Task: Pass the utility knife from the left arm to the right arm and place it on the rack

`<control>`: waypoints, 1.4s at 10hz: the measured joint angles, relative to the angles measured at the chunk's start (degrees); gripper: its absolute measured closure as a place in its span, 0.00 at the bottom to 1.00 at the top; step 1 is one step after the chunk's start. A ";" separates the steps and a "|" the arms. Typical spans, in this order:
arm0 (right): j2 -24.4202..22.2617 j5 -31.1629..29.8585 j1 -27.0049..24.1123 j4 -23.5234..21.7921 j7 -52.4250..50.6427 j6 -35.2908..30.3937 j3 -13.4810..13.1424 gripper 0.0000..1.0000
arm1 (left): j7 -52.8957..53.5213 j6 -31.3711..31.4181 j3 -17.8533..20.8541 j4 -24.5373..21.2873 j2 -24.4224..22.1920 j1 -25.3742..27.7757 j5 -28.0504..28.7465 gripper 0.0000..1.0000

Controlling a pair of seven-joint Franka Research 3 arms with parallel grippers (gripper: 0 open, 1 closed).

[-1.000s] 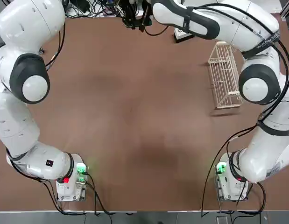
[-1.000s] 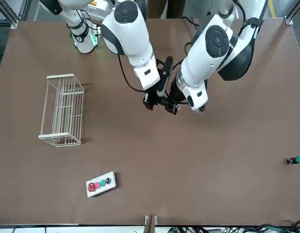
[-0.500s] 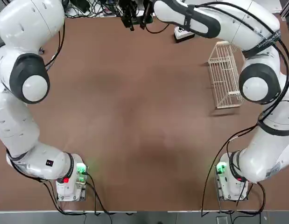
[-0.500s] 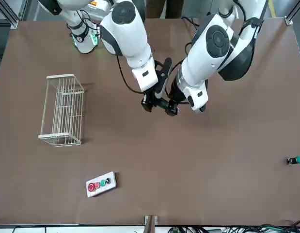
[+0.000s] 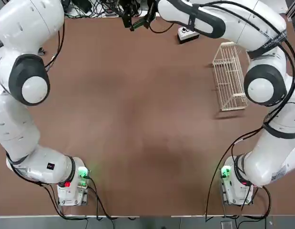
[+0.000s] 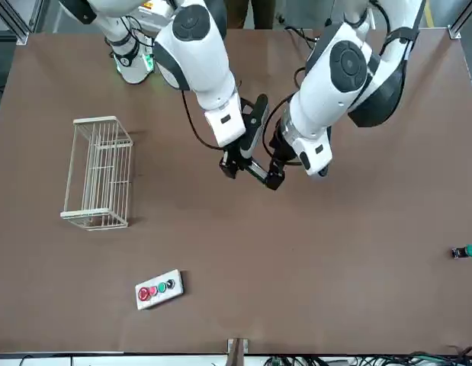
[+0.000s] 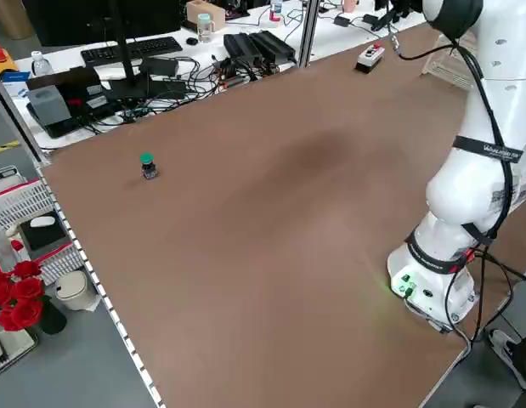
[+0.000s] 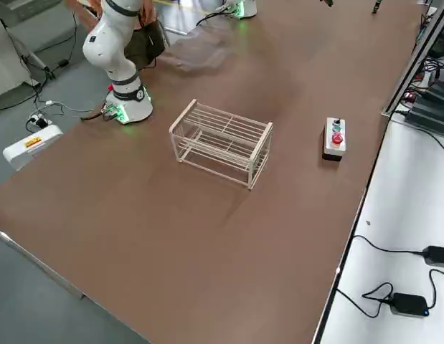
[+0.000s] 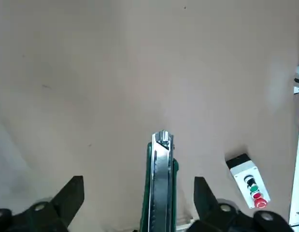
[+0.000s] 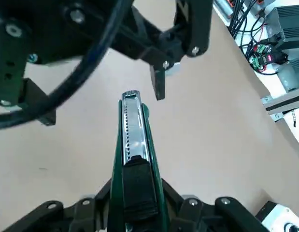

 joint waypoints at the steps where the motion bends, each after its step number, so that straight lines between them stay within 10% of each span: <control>1: -0.01 0.00 0.00 0.01 0.56 0.00 0.00 0.62 | 0.00 -0.01 0.02 0.00 -0.30 0.24 0.00 0.00; 9: -10.35 7.62 -9.48 -5.12 6.06 -6.20 -1.07 0.62 | 13.33 -8.17 0.06 0.06 -4.37 11.97 -0.04 0.00; 14: -25.51 16.89 -12.20 -21.72 6.05 -3.88 -17.85 0.62 | 29.75 -15.95 0.60 0.05 -7.38 21.09 0.36 0.00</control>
